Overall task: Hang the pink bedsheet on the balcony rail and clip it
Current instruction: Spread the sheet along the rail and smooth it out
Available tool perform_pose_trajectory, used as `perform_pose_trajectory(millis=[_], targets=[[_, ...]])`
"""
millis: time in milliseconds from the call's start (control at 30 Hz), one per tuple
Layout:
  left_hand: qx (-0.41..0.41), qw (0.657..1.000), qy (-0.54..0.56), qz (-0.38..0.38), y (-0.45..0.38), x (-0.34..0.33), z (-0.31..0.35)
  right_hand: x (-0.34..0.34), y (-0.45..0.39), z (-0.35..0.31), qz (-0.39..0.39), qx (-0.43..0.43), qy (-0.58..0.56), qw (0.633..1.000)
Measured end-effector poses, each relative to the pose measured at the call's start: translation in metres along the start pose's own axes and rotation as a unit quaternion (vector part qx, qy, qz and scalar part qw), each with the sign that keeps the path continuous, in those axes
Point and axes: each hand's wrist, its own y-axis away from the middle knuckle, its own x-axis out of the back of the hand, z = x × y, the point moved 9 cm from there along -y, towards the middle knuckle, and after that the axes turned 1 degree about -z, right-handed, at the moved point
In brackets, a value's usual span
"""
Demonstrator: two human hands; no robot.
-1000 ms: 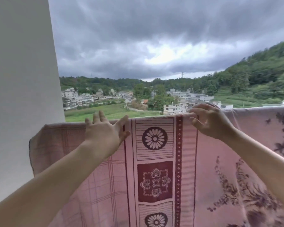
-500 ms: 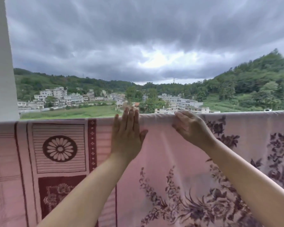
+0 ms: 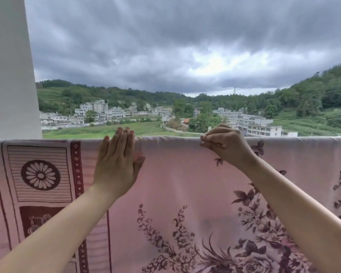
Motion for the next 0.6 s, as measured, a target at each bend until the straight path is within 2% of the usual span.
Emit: perform_pose_trajectory(millis=[267, 433, 600], targets=[[-0.016, 1.000, 0.002, 0.013, -0.016, 0.011, 0.009, 0.001, -0.001, -0.004, 0.053, 0.042, 0.022, 0.997], [-0.020, 0.998, 0.023, 0.051, -0.022, 0.014, 0.007, -0.008, -0.007, -0.011, 0.018, 0.065, 0.077, 0.995], [-0.023, 1.000, -0.011, 0.014, -0.025, 0.009, 0.006, -0.015, 0.001, -0.017, 0.006, 0.077, 0.147, 0.986]])
